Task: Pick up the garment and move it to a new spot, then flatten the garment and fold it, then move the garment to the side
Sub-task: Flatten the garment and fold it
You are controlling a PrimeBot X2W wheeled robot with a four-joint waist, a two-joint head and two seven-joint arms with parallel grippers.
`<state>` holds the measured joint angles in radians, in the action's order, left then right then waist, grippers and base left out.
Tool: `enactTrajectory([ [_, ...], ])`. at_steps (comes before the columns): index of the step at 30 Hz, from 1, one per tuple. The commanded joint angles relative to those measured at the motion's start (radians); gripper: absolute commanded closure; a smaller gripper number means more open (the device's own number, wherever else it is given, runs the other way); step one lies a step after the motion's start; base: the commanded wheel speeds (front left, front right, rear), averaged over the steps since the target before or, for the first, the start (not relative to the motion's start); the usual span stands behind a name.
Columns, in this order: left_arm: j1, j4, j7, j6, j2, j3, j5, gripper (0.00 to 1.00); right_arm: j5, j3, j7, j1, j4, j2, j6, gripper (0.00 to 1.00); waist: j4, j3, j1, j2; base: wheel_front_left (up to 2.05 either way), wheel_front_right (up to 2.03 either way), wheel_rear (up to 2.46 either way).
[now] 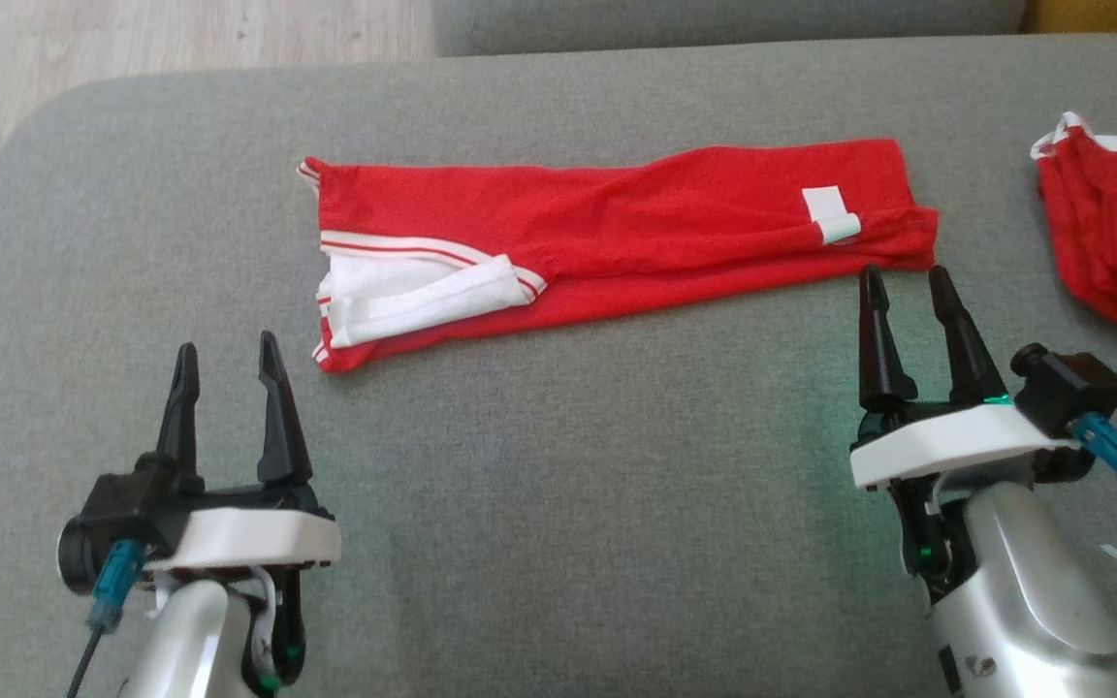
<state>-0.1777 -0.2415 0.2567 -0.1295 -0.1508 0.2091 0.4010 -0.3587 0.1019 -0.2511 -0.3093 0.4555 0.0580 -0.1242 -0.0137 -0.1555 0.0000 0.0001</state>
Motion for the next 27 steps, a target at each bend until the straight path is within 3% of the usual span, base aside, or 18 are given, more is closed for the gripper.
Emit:
enactTrajectory([
  [1, -0.034, 0.029, 0.005, 0.009, -0.004, -0.05, -0.016, 0.0, -0.007, 0.022, -0.011, -0.02, -0.043, -0.007, -0.007, 0.0, -0.004, -0.008, 0.0, -0.0001, 0.0, 0.0, 0.0],
  [7, -0.069, 0.017, 0.005, 0.058, 0.03, -0.081, -0.072, 0.0, 0.03, -0.053, -0.01, -0.087, -0.002, -0.008, -0.007, 0.0, -0.025, -0.058, 0.0, -0.0001, 0.0, 0.0, 0.0],
  [12, -0.097, 0.002, 0.005, 0.093, 0.054, -0.095, -0.099, 0.0, 0.081, -0.179, 0.028, -0.212, 0.139, -0.008, -0.007, 0.0, -0.056, -0.116, 0.0, -0.0001, 0.0, 0.0, 0.0],
  [20, -0.134, -0.022, 0.005, 0.137, 0.081, -0.108, -0.136, 0.0, 0.29, -0.434, 0.055, -0.388, 0.379, -0.008, -0.007, 0.0, -0.1, -0.183, 0.0, -0.0001, 0.0, 0.0, 0.0],
  [25, -0.146, -0.034, 0.005, 0.159, 0.086, -0.124, -0.156, 0.0, 0.39, -0.515, 0.059, -0.443, 0.525, -0.008, -0.007, 0.0, -0.11, -0.192, 0.0, -0.0001, 0.0, 0.0, 0.0],
  [26, -0.149, -0.036, 0.005, 0.162, 0.087, -0.127, -0.159, 0.0, 0.393, -0.518, 0.056, -0.453, 0.554, -0.008, -0.007, 0.05, -0.111, -0.191, 0.0, -0.0001, 0.0, 0.0, 0.0],
  [27, -0.151, -0.038, 0.005, 0.164, 0.088, -0.13, -0.162, 0.0, 0.408, -0.517, 0.049, -0.46, 0.574, -0.008, -0.007, 0.85, -0.111, -0.19, 0.0, -0.0001, 0.0, 0.0, 0.0],
])
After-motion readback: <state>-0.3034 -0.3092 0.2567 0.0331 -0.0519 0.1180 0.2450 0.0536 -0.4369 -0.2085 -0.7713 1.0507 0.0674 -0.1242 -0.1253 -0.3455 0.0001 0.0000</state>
